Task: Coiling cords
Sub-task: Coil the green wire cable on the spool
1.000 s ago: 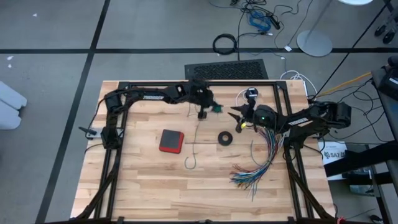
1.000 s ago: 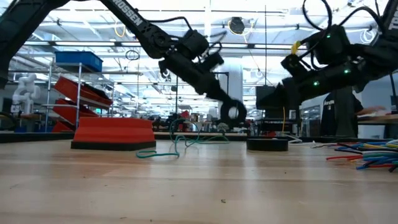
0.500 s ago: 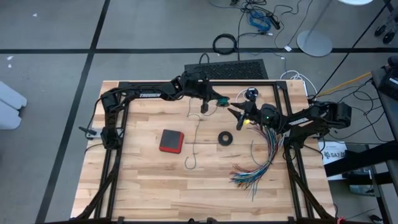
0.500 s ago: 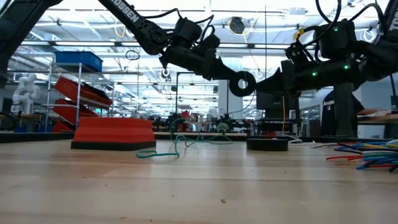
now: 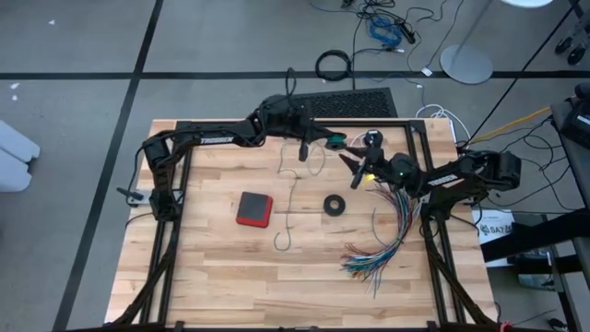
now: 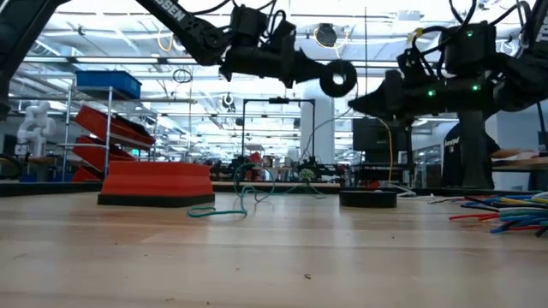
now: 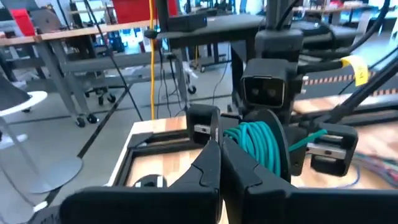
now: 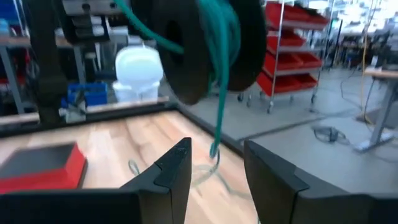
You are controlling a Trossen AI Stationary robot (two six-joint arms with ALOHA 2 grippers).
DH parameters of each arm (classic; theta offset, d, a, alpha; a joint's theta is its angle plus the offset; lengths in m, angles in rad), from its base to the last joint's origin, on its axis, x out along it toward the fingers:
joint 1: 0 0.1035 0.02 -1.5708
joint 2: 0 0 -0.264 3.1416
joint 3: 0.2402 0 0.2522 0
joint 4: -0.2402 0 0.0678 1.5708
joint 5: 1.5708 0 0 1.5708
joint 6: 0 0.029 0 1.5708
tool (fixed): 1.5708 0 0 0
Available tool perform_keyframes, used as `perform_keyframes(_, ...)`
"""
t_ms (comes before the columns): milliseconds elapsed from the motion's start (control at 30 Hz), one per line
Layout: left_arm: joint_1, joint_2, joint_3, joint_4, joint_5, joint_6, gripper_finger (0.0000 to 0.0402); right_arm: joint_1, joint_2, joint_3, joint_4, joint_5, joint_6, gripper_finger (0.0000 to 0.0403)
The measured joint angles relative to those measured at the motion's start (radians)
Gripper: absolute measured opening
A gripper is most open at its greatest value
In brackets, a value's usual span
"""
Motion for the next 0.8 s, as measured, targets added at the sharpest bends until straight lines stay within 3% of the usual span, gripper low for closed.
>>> perform_keyframes(333, -0.009, -0.020, 0.000, 0.157, 0.043, -0.125, 0.0000, 0.001, 0.000, 0.048, 0.104, -0.002, -0.019, 0.0129)
perform_keyframes(633, -0.010, -0.033, 0.000, 0.279, 0.062, -0.209, 0.0000, 0.008, 0.000, 0.076, 0.101, 0.027, -0.033, 0.0071)
perform_keyframes(800, -0.003, -0.053, 0.000, 0.283, 0.079, -0.232, 0.0000, 0.035, -0.001, 0.076, 0.120, 0.024, -0.068, 0.0070)
